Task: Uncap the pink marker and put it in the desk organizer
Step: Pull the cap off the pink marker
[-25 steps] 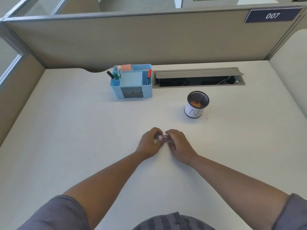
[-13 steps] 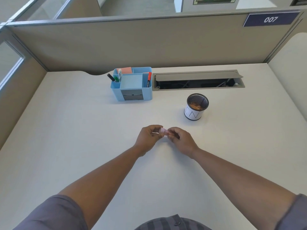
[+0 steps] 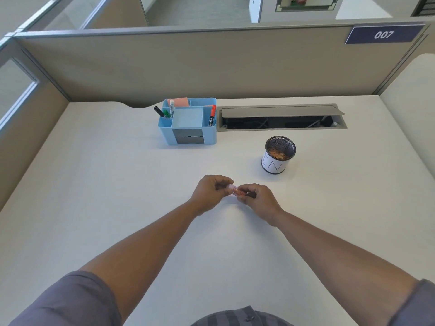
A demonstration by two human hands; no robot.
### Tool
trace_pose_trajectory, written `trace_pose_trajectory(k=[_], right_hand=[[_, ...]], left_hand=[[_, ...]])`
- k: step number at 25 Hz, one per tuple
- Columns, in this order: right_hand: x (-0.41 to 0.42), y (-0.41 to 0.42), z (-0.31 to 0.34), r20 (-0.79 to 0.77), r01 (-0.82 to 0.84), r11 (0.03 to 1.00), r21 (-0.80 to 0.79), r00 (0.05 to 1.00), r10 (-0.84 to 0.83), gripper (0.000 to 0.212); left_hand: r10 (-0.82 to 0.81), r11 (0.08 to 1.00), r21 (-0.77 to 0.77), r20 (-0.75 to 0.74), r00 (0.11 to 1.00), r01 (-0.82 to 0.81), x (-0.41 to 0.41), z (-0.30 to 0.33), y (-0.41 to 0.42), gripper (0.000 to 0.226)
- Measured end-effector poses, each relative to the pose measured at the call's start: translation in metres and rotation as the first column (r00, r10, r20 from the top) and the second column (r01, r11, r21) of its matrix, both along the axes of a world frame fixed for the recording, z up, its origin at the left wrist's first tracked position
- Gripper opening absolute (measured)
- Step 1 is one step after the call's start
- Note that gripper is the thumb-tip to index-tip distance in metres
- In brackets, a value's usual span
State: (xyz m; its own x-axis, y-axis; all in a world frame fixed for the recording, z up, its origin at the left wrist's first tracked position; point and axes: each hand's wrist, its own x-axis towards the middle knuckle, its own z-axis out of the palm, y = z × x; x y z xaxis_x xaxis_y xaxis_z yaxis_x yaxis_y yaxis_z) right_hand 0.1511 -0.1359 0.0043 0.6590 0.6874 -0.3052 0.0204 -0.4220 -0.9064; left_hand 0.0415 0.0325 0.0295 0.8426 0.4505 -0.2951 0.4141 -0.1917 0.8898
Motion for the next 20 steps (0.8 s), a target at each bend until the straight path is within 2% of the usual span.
trace_pose_trajectory(k=[12, 15, 20], right_hand=[[0.0008, -0.0009, 0.0, -0.117, 0.049, 0.998, 0.037, 0.992, -0.044, 0.024], [-0.0003, -0.0028, 0.0016, -0.178, 0.067, 0.996, 0.066, 0.983, -0.054, 0.023], [-0.0038, -0.0051, 0.0044, -0.254, 0.088, 0.991, 0.102, 0.965, -0.059, 0.023]], left_hand=[[-0.059, 0.995, 0.081, 0.009, 0.998, 0.058, 0.0037, 0.0091, 0.0031, 0.016], [-0.049, 0.999, -0.016, 0.025, 0.998, 0.049, 0.004, 0.0104, 0.0069, 0.014], [0.089, 0.937, -0.343, 0.057, 0.994, -0.065, 0.0019, 0.0054, 0.0033, 0.021]])
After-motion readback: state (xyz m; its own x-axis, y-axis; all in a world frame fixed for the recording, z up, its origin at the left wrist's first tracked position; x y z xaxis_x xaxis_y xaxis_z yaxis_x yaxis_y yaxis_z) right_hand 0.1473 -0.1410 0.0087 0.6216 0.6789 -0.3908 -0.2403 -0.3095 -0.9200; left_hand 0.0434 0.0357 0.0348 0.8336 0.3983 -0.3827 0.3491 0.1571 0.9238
